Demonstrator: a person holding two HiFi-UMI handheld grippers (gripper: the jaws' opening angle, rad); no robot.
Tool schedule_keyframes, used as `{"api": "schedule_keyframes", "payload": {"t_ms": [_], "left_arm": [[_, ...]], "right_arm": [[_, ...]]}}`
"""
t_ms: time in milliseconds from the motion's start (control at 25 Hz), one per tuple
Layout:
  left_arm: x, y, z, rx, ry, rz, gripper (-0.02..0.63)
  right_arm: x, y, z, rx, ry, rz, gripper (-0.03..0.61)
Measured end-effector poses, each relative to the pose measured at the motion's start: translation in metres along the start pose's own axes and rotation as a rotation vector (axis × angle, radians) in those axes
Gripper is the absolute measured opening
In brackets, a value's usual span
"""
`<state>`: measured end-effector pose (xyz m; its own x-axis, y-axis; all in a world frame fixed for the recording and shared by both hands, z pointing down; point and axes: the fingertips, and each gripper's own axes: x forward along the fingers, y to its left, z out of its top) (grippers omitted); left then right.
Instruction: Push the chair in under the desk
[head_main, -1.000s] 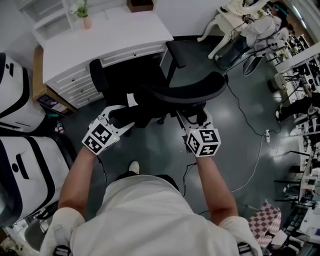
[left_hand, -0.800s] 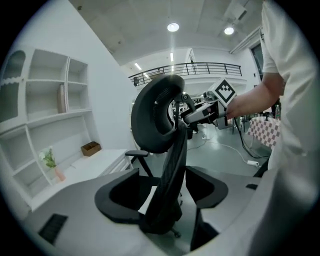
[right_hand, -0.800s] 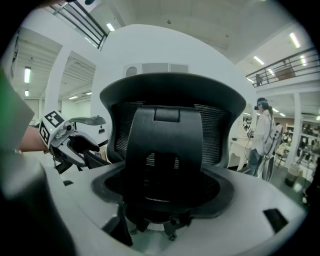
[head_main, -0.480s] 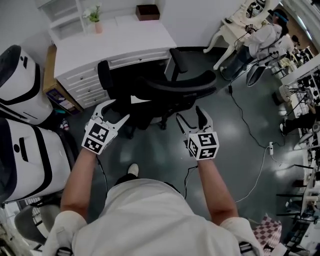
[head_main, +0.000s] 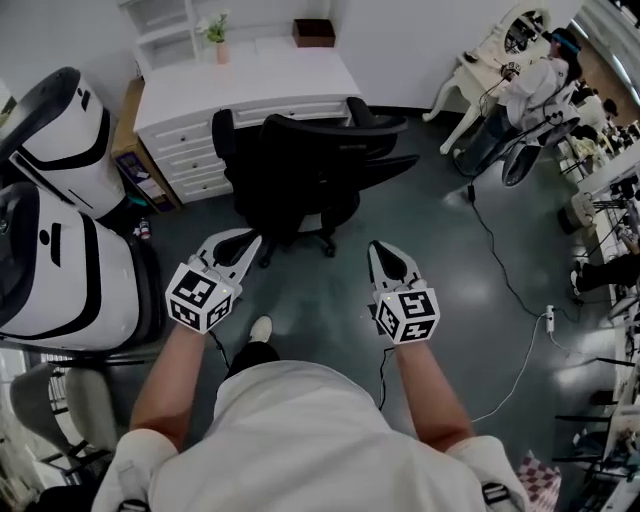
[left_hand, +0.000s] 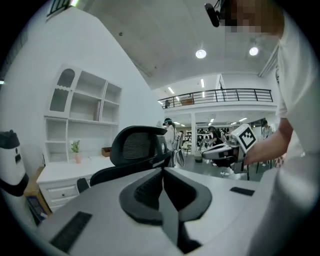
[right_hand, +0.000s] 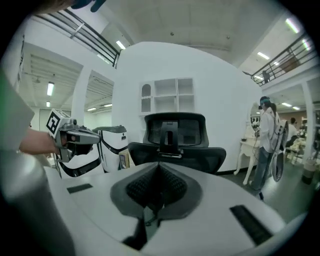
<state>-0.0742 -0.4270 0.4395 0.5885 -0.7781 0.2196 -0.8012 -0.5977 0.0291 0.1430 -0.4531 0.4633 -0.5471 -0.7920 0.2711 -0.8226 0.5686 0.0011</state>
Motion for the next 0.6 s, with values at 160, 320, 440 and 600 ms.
{"api": "schedule_keyframes", "payload": {"t_ms": [160, 320, 440, 600], "left_arm": [[-0.020, -0.065, -0.010, -0.040, 0.017, -0.008, -0.005], [-0.043, -0.118, -0.025, -0.079, 0.062, 0.008, -0.005], [-0.060, -0.150, -0.036, -0.074, 0.102, 0.031, -0.005], [-0.086, -0.181, -0.052, -0.049, 0.151, 0.064, -0.005]], "right_arm": [[-0.045, 0.012, -0.017, 0.031, -0.006, 0.060, 0.005], [-0.084, 0.030, -0.035, 0.012, -0.001, 0.131, 0.003], [-0.108, 0.045, -0.047, 0.003, 0.009, 0.187, 0.003], [-0.132, 0.066, -0.060, -0.001, 0.012, 0.229, 0.003]]}}
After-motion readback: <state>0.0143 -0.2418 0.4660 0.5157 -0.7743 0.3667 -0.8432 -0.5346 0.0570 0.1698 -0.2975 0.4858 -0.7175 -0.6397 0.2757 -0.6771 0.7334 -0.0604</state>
